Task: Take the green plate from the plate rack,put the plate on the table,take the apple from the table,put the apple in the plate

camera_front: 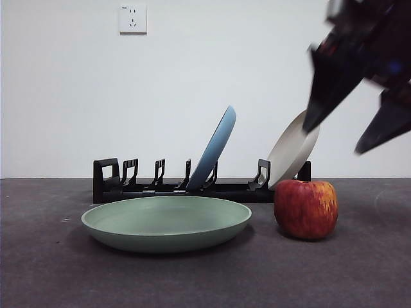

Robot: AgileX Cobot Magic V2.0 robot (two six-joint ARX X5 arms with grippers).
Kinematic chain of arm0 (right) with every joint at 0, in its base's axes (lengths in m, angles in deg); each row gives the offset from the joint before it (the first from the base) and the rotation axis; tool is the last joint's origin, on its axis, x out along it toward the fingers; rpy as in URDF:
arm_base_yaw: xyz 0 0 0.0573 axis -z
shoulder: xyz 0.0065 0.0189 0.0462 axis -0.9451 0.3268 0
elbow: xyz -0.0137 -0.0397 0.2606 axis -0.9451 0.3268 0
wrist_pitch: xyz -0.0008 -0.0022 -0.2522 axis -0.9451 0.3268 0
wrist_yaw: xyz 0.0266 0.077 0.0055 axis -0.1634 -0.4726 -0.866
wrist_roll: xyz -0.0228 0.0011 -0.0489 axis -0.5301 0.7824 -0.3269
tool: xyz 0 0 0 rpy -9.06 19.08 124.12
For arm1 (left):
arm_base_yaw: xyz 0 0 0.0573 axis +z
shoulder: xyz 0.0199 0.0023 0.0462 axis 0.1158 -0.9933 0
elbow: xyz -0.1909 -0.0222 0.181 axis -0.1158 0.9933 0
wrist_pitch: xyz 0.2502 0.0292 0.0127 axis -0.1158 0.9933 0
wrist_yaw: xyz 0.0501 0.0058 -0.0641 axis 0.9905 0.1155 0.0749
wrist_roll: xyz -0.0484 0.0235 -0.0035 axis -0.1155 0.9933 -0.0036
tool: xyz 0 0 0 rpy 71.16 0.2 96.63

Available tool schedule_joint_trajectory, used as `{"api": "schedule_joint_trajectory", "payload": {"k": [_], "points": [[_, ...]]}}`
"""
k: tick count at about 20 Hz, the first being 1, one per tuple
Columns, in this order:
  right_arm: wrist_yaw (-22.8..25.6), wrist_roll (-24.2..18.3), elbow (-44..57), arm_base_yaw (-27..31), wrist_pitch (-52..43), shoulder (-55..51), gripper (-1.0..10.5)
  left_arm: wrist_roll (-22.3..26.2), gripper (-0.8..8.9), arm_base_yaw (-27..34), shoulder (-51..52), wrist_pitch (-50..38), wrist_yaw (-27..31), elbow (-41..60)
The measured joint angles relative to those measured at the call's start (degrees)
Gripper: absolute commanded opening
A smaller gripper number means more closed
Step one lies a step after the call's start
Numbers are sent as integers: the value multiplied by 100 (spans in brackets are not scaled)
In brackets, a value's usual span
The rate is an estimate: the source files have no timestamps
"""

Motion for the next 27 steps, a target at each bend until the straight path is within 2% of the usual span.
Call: {"api": "schedule_joint_trajectory", "payload": {"k": [1,4,12,15,18,21,24,27], "points": [[205,-2,0,-120,-164,229,693,-42,283,0,0,94,-122,0],[372,-15,0,-308,-496,704,693,-146,283,0,-2,361,-155,0],[511,-15,-2,-492,-852,1451,675,-212,283,0,-2,531,-153,0],[501,-15,-2,-503,-855,1499,521,-240,283,0,-2,531,-151,0],[494,-7,-2,-503,-852,1499,289,-240,283,0,-2,533,-151,0],[260,-2,-2,-503,-804,1499,179,-240,283,0,-2,533,-151,0],[192,-2,-2,-503,-772,1499,-4,-240,283,0,-2,551,-151,0],[195,9,-2,-503,-772,1497,-18,-240,283,0,-2,691,-151,0]]}}
